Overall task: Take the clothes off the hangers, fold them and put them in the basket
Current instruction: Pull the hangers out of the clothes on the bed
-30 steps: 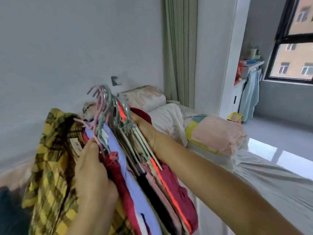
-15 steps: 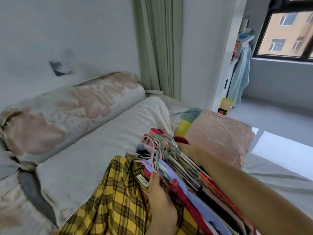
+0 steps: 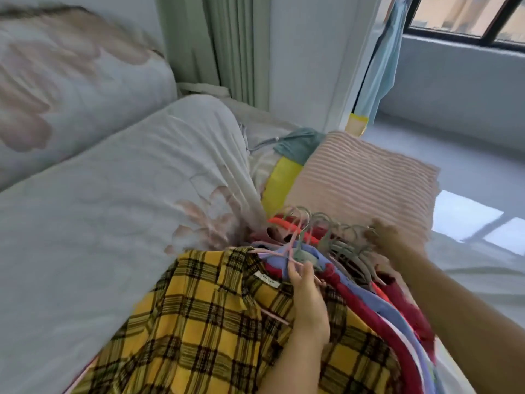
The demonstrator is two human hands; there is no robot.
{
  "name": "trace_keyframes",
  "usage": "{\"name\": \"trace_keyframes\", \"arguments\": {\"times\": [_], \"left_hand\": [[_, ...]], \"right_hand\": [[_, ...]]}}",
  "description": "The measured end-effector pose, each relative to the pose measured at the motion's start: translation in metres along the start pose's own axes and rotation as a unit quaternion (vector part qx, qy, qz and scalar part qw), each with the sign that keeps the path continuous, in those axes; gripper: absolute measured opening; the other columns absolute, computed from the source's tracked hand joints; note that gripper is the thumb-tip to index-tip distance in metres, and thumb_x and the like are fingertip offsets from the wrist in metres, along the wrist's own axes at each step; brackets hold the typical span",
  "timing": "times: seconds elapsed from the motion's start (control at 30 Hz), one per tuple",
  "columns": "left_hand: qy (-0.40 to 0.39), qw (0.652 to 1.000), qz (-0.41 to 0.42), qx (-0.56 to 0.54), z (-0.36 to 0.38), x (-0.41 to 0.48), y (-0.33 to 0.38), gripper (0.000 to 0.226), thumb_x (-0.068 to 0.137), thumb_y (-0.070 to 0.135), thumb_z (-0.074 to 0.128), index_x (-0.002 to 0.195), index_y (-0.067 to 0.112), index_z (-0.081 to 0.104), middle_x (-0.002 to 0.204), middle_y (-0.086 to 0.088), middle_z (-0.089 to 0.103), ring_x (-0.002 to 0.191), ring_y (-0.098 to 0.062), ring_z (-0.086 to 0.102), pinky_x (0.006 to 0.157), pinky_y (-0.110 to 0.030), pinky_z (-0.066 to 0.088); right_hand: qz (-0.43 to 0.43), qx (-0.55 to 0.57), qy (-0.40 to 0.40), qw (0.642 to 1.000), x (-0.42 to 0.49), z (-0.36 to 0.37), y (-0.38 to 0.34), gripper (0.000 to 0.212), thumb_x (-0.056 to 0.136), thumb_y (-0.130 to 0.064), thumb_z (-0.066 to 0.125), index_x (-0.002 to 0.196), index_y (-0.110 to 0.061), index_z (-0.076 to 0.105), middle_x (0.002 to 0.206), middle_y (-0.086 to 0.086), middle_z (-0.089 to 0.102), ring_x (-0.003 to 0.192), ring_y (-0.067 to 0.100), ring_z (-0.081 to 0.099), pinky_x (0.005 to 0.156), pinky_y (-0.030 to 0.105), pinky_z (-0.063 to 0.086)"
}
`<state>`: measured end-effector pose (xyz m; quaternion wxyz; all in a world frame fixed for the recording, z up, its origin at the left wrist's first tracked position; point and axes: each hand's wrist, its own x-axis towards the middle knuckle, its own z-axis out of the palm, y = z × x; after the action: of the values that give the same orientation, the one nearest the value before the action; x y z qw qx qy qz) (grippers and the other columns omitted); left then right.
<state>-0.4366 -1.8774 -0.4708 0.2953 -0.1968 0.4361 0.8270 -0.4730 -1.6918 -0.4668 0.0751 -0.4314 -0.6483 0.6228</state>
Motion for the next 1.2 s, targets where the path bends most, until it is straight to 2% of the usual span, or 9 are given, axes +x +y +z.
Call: {"name": "trace_keyframes", "arguments": {"times": [0.13,0.3,0.4,0.53,0.6,0.67,0.93,1.07,1.2], "left_hand": [[-0.027,0.993,-0.051,0.1,-0.013,0.039,-0.036,0.071,0.088,0.057,0.042,0.148,0.031,0.016,0.152,0.008,0.02,0.139,-0.014,0.021,0.112,-0.038,0.019],[-0.03,0.992,-0.048,0.111,-0.029,0.046,-0.04,0.067,0.082,0.064,0.048,0.14,0.03,0.04,0.146,0.004,0.04,0.135,-0.018,0.035,0.113,-0.039,0.025],[0.018,0.967,0.037,0.252,-0.05,0.019,-0.02,0.018,0.095,0.035,0.05,0.109,0.027,0.058,0.119,0.004,0.059,0.114,-0.015,0.053,0.096,-0.025,0.043],[0.097,0.685,0.345,0.634,-0.102,0.031,0.043,0.029,0.089,0.014,0.059,0.117,0.018,0.053,0.125,-0.001,0.052,0.12,-0.02,0.049,0.102,-0.032,0.042],[0.049,0.558,0.239,0.793,-0.119,0.063,0.066,0.057,0.088,0.033,0.061,0.138,0.024,0.035,0.146,-0.001,0.033,0.138,-0.023,0.029,0.112,-0.048,0.024],[0.005,0.521,0.153,0.84,-0.119,0.079,0.077,0.064,0.085,0.046,0.06,0.139,0.041,0.026,0.148,0.007,0.029,0.139,-0.02,0.024,0.11,-0.053,0.023],[-0.076,0.691,0.19,0.693,-0.108,0.024,0.104,0.017,0.081,0.023,0.071,0.086,0.023,0.055,0.094,0.011,0.061,0.09,-0.01,0.058,0.082,-0.031,0.047],[-0.105,0.702,0.26,0.654,-0.073,-0.037,0.131,0.022,0.08,0.015,0.072,0.08,0.026,0.053,0.081,0.027,0.053,0.076,0.012,0.052,0.066,-0.005,0.04],[-0.132,0.692,0.279,0.653,-0.056,-0.098,0.145,0.021,0.079,0.021,0.072,0.085,0.029,0.054,0.093,0.021,0.057,0.087,0.004,0.054,0.075,-0.009,0.043]], "right_hand": [[0.012,0.121,0.059,0.991,0.001,-0.042,0.05,0.03,0.101,-0.024,0.031,0.1,-0.005,0.054,0.059,0.0,0.068,0.072,0.019,0.057,0.055,0.023,0.052],[-0.045,0.031,0.071,0.996,0.011,-0.017,0.087,0.037,0.101,-0.03,0.032,0.12,-0.01,0.057,0.115,0.009,0.06,0.102,0.021,0.058,0.097,0.037,0.042],[-0.173,-0.056,0.147,0.972,-0.024,-0.015,0.088,0.027,0.097,-0.021,0.047,0.12,-0.006,0.051,0.113,0.007,0.053,0.101,0.016,0.05,0.09,0.025,0.041],[-0.245,-0.263,0.047,0.932,-0.086,-0.006,0.108,0.007,0.092,-0.014,0.056,0.091,-0.02,0.052,0.09,-0.004,0.051,0.085,0.017,0.05,0.072,0.013,0.037],[-0.189,-0.39,-0.05,0.9,-0.098,-0.001,0.128,0.009,0.094,-0.028,0.054,0.101,-0.025,0.049,0.101,-0.009,0.048,0.099,0.016,0.048,0.078,0.017,0.036],[-0.163,-0.427,-0.058,0.888,-0.104,0.004,0.138,0.027,0.094,-0.036,0.052,0.117,-0.024,0.046,0.115,-0.007,0.047,0.112,0.016,0.044,0.09,0.024,0.037],[-0.209,-0.366,-0.113,0.9,-0.144,0.003,0.109,0.064,0.071,-0.081,0.037,0.123,-0.043,0.036,0.116,-0.031,0.04,0.114,-0.002,0.038,0.099,0.023,0.03],[-0.277,-0.318,-0.107,0.9,-0.176,0.007,0.049,0.029,0.086,-0.052,0.052,0.111,-0.04,0.047,0.1,-0.034,0.042,0.099,-0.002,0.049,0.084,0.017,0.041],[-0.367,-0.321,-0.115,0.866,-0.218,-0.006,0.005,0.049,0.082,-0.07,0.039,0.092,-0.029,0.065,0.093,-0.021,0.054,0.089,0.004,0.053,0.075,0.021,0.044]]}}
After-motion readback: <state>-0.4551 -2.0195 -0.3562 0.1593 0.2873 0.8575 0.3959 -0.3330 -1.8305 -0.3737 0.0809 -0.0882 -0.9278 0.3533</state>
